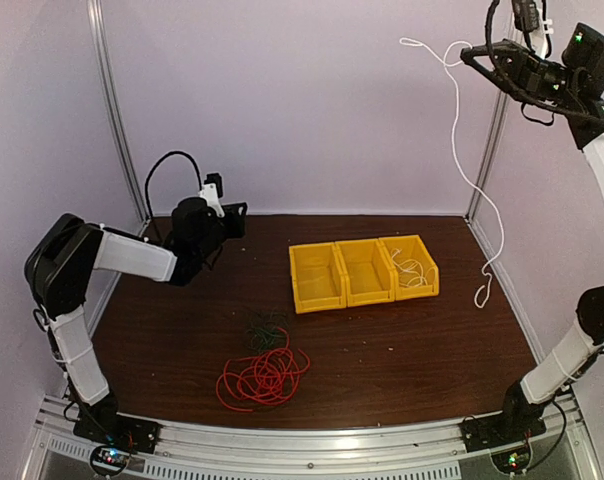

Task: Untangle the cables
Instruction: Place the untangled cable in the bin.

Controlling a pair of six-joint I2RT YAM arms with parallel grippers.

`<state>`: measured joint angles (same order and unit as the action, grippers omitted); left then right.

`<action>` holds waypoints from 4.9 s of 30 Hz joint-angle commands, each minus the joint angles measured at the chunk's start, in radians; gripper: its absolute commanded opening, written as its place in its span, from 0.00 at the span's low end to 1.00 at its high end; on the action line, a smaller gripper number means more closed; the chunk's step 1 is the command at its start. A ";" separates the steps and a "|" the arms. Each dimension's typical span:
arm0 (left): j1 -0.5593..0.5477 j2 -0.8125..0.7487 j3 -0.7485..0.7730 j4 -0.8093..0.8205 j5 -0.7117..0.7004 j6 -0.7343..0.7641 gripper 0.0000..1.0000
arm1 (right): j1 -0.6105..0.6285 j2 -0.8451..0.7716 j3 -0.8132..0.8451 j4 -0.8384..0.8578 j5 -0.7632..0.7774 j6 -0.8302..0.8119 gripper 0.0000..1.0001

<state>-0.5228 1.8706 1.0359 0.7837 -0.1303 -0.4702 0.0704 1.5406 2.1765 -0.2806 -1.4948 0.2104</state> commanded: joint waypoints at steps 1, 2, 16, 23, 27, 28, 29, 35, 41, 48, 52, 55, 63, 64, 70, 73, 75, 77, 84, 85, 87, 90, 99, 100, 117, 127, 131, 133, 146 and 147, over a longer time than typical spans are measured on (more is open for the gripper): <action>0.013 -0.069 -0.016 -0.036 0.049 0.090 0.28 | -0.011 -0.008 -0.008 -0.136 0.073 -0.153 0.00; 0.014 -0.076 0.001 -0.073 0.072 0.106 0.30 | -0.011 -0.009 -0.022 -0.169 0.106 -0.190 0.00; 0.132 -0.202 0.291 -0.672 0.146 0.141 0.71 | -0.012 -0.035 -0.341 -0.231 0.376 -0.447 0.00; 0.246 -0.338 0.274 -0.752 0.278 -0.063 0.78 | -0.011 -0.005 -0.443 -0.201 0.463 -0.483 0.00; 0.247 -0.367 0.294 -0.776 0.460 -0.064 0.79 | -0.011 0.006 -0.488 -0.169 0.484 -0.470 0.00; 0.247 -0.378 0.295 -0.765 0.527 -0.060 0.79 | -0.012 0.006 -0.508 -0.164 0.494 -0.473 0.00; 0.247 -0.391 0.296 -0.760 0.579 -0.059 0.78 | -0.011 0.006 -0.532 -0.159 0.505 -0.478 0.00; 0.242 -0.480 0.268 -0.836 0.579 0.159 0.76 | -0.013 0.023 -0.653 -0.167 0.584 -0.565 0.00; 0.195 -0.689 -0.054 -0.638 0.459 0.452 0.79 | -0.023 0.065 -0.679 -0.175 0.654 -0.610 0.00; 0.199 -0.836 -0.374 -0.372 0.158 0.389 0.98 | -0.025 0.132 -0.553 -0.205 0.685 -0.585 0.00; 0.198 -0.834 -0.396 -0.385 0.229 0.439 0.96 | -0.025 0.161 -0.498 -0.190 0.771 -0.570 0.00; 0.198 -0.814 -0.395 -0.388 0.211 0.453 0.93 | -0.025 0.178 -0.470 -0.167 0.817 -0.569 0.00; 0.199 -0.795 -0.393 -0.397 0.232 0.445 0.91 | -0.006 0.213 -0.539 -0.128 0.889 -0.618 0.00; 0.198 -0.795 -0.392 -0.398 0.232 0.445 0.91 | 0.002 0.212 -0.567 -0.126 0.908 -0.635 0.00; 0.198 -0.790 -0.395 -0.399 0.234 0.441 0.91 | 0.039 0.194 -0.699 -0.144 0.968 -0.701 0.00; 0.198 -0.776 -0.390 -0.399 0.241 0.437 0.91 | 0.043 0.187 -0.738 -0.149 0.973 -0.709 0.00; 0.198 -0.769 -0.384 -0.403 0.249 0.436 0.91 | 0.045 0.190 -0.758 -0.159 0.973 -0.716 0.00; 0.198 -0.763 -0.380 -0.407 0.254 0.435 0.90 | 0.050 0.199 -0.773 -0.173 0.972 -0.724 0.00; 0.198 -0.765 -0.381 -0.411 0.252 0.434 0.91 | 0.086 0.251 -0.792 -0.222 0.975 -0.734 0.00; 0.198 -0.765 -0.381 -0.411 0.254 0.435 0.90 | 0.092 0.257 -0.794 -0.226 0.978 -0.734 0.00; 0.198 -0.763 -0.381 -0.411 0.255 0.434 0.90 | 0.103 0.271 -0.798 -0.231 0.994 -0.733 0.00; 0.198 -0.763 -0.379 -0.412 0.257 0.433 0.90 | 0.120 0.297 -0.803 -0.239 1.023 -0.727 0.00; 0.198 -0.765 -0.379 -0.414 0.267 0.430 0.90 | 0.123 0.353 -0.818 -0.234 1.097 -0.678 0.00; 0.198 -0.765 -0.379 -0.412 0.270 0.430 0.90 | 0.123 0.362 -0.814 -0.237 1.099 -0.676 0.00; 0.198 -0.766 -0.378 -0.416 0.303 0.424 0.90 | 0.177 0.437 -0.746 -0.280 1.286 -0.630 0.00; 0.198 -0.759 -0.370 -0.414 0.329 0.424 0.90 | 0.198 0.352 -0.728 -0.365 1.397 -0.606 0.16; 0.198 -0.761 -0.371 -0.414 0.328 0.426 0.90 | 0.197 0.304 -0.725 -0.409 1.413 -0.614 0.21; 0.198 -0.758 -0.372 -0.413 0.328 0.426 0.90 | 0.197 0.277 -0.734 -0.416 1.416 -0.615 0.23; 0.198 -0.733 -0.369 -0.411 0.353 0.415 0.90 | 0.197 0.194 -0.806 -0.467 1.203 -0.583 0.29; 0.198 -0.731 -0.367 -0.411 0.353 0.415 0.90 | 0.197 0.202 -0.807 -0.466 1.201 -0.582 0.29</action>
<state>-0.3283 1.1301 0.6418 0.3367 0.2028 -0.0395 0.2684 1.7435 1.4033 -0.7143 -0.2153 -0.3904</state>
